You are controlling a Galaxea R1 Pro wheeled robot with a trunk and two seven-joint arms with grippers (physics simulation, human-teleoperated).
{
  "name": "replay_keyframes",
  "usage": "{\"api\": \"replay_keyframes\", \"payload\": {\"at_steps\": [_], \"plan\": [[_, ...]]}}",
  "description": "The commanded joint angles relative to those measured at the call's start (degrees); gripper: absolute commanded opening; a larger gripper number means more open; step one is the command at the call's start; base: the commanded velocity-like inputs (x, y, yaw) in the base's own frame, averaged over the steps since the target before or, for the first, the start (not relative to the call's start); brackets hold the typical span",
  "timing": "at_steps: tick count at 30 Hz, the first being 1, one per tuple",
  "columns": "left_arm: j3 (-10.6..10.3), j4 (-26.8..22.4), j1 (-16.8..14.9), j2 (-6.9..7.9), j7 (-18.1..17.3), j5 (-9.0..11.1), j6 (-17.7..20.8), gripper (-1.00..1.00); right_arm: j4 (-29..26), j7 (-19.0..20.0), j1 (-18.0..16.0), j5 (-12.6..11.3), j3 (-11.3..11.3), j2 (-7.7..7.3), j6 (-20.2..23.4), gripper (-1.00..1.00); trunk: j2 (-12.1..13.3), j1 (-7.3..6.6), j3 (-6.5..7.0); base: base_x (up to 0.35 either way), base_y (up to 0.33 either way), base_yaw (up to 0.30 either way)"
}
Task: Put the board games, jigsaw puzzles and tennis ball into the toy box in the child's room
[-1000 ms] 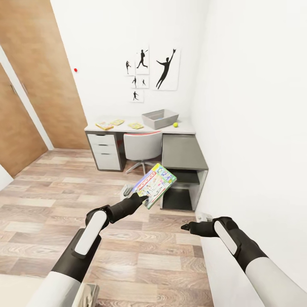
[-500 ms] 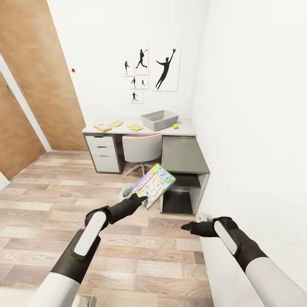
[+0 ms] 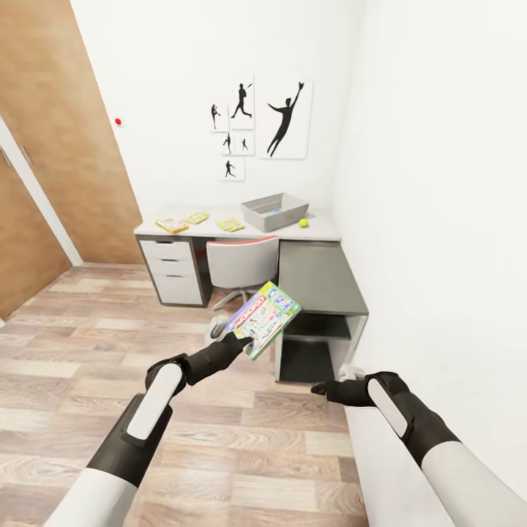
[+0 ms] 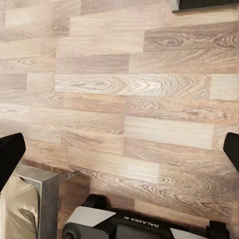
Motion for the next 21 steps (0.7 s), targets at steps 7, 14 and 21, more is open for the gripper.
{"api": "replay_keyframes", "payload": {"at_steps": [7,14,21], "plan": [[0.05,-0.05,-0.05,-0.02,0.08,0.36,0.24,-1.0,-0.14,0.33,-0.05,0.34,0.13,-0.08,0.15,1.0,-0.11,0.07,-0.11,0.328,0.0,0.0],[0.05,-0.06,-0.04,-0.01,0.06,0.36,0.25,-1.0,-0.16,0.33,-0.05,0.32,0.13,-0.08,0.15,1.0,-0.11,0.07,-0.11,0.328,0.0,0.0],[0.05,-0.08,-0.04,0.05,0.06,0.36,0.24,-1.0,-0.16,0.33,-0.05,0.35,0.13,-0.08,0.16,1.0,-0.11,0.07,-0.11,0.328,0.0,0.0]]}}
